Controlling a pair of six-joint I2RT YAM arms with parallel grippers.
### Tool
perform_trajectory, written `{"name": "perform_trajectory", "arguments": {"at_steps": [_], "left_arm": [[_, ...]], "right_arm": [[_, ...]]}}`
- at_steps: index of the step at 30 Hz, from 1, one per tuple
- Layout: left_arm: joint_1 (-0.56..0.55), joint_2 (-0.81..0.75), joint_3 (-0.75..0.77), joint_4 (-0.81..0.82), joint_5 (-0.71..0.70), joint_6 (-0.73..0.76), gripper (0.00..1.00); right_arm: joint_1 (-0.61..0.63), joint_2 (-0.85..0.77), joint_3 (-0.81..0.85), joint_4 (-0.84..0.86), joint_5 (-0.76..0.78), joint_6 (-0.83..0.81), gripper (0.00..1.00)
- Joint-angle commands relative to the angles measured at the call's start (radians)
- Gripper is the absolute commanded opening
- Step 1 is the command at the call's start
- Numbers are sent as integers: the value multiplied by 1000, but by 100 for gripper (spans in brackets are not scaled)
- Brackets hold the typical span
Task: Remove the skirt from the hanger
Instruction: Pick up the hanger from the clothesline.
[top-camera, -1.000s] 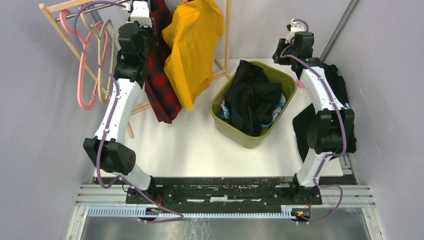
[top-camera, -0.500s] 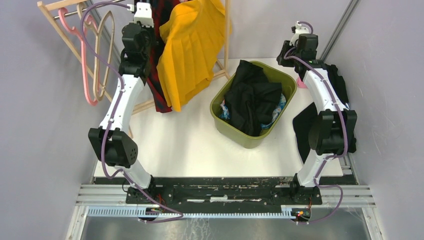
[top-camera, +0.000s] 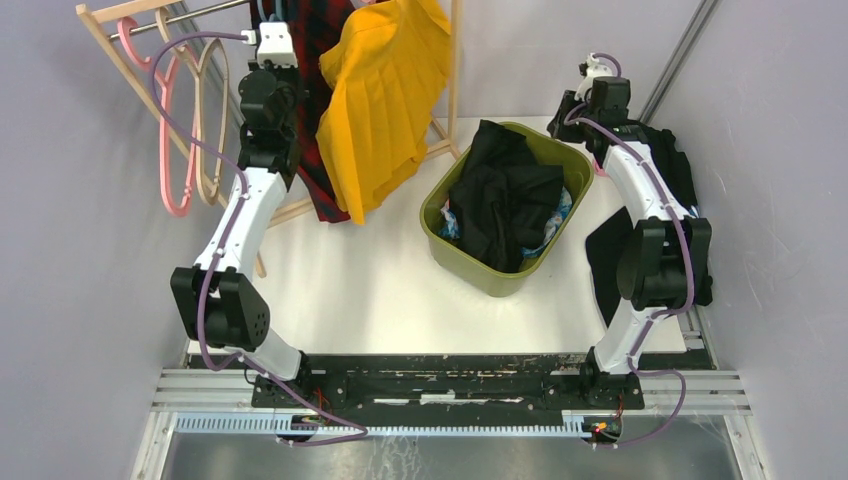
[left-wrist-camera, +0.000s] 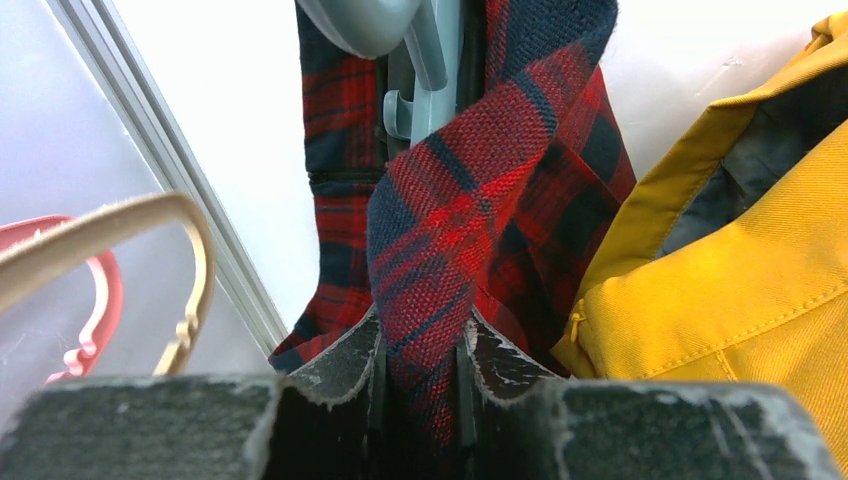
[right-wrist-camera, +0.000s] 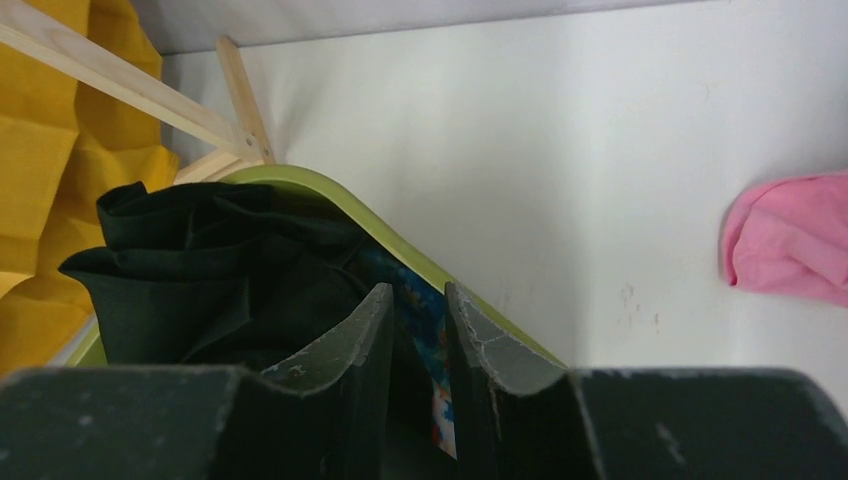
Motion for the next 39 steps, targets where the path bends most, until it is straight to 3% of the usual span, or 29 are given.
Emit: {"name": "perform_trajectory", "arguments": {"at_steps": [1, 16, 26, 39], "left_arm": [[5, -70, 31, 193, -7, 30, 3], [-22, -172, 68, 196, 17, 92, 3], [-26, -248, -84, 166, 8, 49, 3], [-27, -503, -167, -376, 25, 68, 3]], "right_arm": [[-1, -42, -19, 37, -1, 13, 31], [48, 15, 28, 29, -1, 12, 31], [65, 41, 57, 15, 5, 8, 31], [101, -2, 55, -16, 6, -83, 31]]}}
